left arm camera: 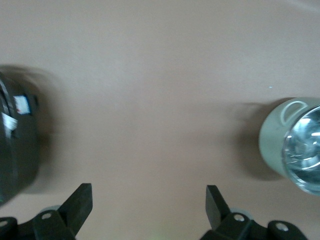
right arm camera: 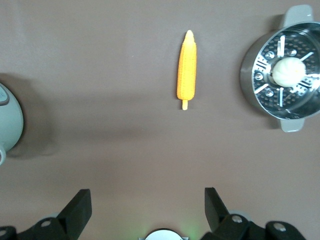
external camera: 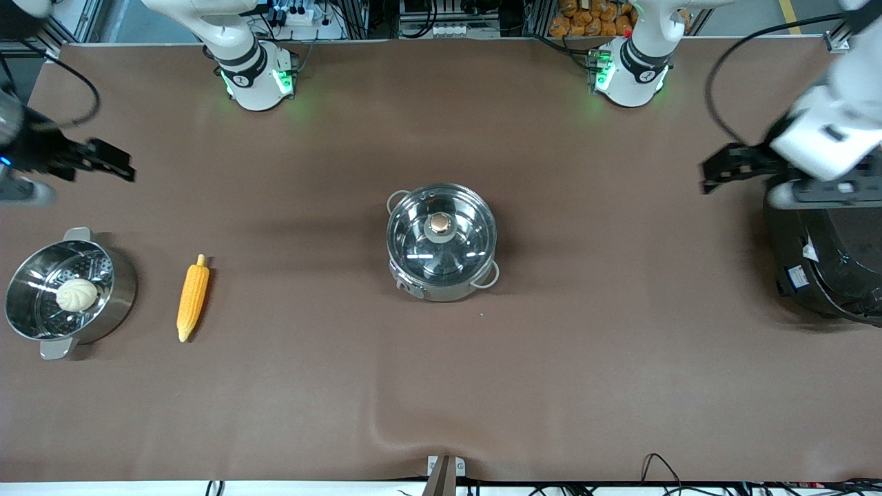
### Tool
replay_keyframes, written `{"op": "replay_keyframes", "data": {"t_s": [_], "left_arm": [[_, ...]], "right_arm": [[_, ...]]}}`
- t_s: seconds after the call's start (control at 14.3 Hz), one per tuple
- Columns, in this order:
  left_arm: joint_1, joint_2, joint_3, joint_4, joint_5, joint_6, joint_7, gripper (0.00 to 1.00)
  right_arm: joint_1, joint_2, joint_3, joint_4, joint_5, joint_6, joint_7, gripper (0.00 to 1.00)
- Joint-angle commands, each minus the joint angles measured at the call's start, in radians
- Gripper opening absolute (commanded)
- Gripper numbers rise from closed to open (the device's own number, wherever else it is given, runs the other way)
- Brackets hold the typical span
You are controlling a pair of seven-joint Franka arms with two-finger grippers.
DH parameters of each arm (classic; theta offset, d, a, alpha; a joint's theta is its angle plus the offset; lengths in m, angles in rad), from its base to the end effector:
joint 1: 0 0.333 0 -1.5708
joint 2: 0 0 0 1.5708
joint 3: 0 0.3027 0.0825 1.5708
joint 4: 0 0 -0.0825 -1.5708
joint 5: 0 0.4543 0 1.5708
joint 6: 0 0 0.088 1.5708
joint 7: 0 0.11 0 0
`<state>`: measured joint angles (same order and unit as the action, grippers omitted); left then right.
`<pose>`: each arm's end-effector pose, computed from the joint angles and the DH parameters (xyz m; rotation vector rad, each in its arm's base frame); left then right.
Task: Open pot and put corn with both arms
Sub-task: 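Reach the right gripper toward the corn while the left gripper reaches the pot, then grasp the corn with the right gripper while the left gripper grasps the lid knob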
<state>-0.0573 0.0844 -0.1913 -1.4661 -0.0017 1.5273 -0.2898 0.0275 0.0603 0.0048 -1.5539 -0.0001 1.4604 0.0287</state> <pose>0.6266 -0.1543 0.6083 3.1293 0.0652 -0.0401 0.6278 0.0202 0.5707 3.1278 0.0056 -0.2409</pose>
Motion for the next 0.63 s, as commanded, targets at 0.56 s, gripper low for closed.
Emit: {"op": "replay_keyframes", "data": {"t_s": [0.56], "left_arm": [[-0.444, 0.333, -0.013, 0.133, -0.020, 0.302, -0.863, 1.00]], "right_arm": [[-0.029, 0.430, -0.009, 0.046, -0.020, 0.377, -0.012, 1.00]]}}
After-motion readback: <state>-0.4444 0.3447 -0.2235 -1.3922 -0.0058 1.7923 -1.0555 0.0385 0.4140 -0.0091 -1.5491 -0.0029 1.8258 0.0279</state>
